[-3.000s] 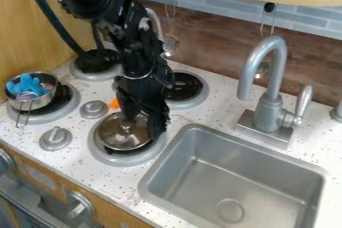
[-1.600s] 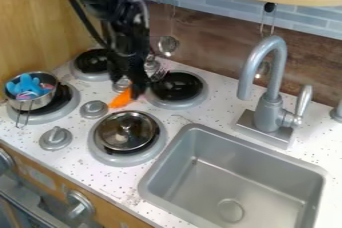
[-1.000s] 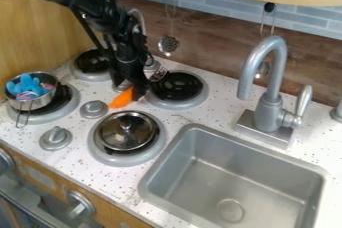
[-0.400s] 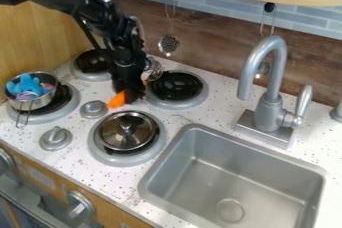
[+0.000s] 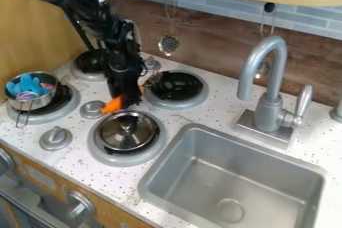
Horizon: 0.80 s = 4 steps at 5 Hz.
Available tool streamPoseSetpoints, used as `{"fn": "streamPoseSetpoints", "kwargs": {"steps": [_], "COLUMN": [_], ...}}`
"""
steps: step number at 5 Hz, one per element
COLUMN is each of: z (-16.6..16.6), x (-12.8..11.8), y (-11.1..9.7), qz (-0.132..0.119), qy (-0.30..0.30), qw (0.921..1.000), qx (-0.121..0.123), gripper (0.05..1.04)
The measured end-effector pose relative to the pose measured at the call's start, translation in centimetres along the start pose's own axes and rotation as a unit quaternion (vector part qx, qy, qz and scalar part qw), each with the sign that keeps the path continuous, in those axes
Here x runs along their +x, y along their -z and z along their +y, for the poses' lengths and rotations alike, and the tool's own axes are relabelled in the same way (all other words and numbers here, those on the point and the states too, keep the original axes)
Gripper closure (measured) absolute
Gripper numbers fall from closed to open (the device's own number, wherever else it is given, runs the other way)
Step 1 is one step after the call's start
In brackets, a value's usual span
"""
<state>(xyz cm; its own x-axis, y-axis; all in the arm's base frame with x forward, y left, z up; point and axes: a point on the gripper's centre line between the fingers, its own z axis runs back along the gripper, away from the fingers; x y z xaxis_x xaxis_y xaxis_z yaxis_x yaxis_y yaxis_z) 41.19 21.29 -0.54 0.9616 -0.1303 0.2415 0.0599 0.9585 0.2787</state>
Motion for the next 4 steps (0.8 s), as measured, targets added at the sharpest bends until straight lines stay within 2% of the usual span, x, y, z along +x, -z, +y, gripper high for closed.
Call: {"fn": "streamPoseSetpoints", "kwargs": {"steps": [1, 2, 3, 4], "z": [-1.2, -4.9, -9.8, -13.2], "x": [1.2, 3.4, 4.6, 4.8], "y": [-3.3, -6.0, -6.5, -6.5], "qz": [-0.032, -0.074, -0.092, -0.098], "qy": [0.023, 0.062, 0.126, 0.159], "qw": [0.9992, 0.9951, 0.9869, 0.9809], "qx": [0.007, -0.024, -0.044, -0.054], "gripper": [0.635, 0.635, 0.635, 0.635]}}
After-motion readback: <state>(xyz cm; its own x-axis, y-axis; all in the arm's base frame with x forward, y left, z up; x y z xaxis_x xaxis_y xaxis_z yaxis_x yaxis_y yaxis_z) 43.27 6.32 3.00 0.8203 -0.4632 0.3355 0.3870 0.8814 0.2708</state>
